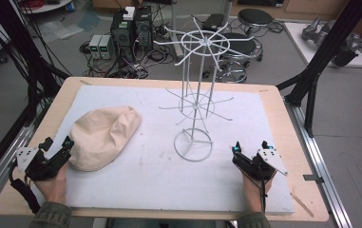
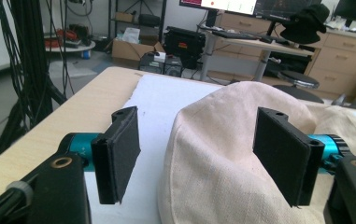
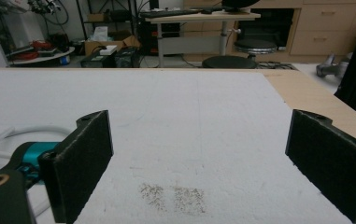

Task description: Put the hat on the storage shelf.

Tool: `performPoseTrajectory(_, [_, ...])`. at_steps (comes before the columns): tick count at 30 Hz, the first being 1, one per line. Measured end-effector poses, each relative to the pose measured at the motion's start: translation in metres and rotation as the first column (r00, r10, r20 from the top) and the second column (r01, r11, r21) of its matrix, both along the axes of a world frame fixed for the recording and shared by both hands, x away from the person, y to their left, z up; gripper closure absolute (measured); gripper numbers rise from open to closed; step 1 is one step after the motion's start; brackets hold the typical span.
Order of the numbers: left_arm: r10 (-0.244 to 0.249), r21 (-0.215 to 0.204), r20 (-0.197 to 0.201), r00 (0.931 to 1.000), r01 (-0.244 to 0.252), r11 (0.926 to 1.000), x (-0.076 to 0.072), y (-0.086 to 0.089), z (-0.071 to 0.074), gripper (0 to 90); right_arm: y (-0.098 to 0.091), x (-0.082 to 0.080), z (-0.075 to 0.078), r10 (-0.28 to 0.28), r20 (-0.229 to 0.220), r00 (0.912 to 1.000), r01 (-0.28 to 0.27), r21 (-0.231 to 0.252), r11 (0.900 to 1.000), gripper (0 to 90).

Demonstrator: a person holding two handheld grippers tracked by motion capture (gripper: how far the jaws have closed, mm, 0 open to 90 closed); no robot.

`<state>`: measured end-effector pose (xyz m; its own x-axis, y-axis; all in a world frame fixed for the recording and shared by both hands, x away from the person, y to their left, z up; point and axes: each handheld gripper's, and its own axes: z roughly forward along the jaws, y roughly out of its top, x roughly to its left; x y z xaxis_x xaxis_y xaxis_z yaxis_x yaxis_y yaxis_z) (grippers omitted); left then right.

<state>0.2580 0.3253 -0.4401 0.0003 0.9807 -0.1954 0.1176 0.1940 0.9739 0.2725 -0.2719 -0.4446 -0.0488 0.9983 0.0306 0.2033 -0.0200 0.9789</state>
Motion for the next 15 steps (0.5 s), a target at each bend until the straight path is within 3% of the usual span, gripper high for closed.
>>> performPoseTrajectory(2, [0.003, -0.017, -0.001, 1.0000, -0.003, 0.9998, 0.0018, -0.0004, -0.0007, 31.6, -0.0003, -0.0013, -0.0003, 0.008, 0.003, 1.0000, -0.008, -0.012, 0.9999, 6.5])
performPoseTrajectory(7, [-0.005, -0.007, 0.000, 1.0000, 0.005, 1.0000, 0.0034, -0.0036, -0.0004, 31.4, -0.0023, -0.0043, 0.0000, 0.011, 0.007, 0.9999, -0.011, -0.026, 0.9996, 6.5])
performPoseTrajectory(15, [-0.018, 0.002, -0.010, 0.9998, 0.018, 0.9998, -0.0043, 0.0016, -0.0028, 31.4, -0.0022, 0.0019, 0.0003, -0.007, 0.002, 1.0000, 0.007, 0.006, 1.0000, 6.5])
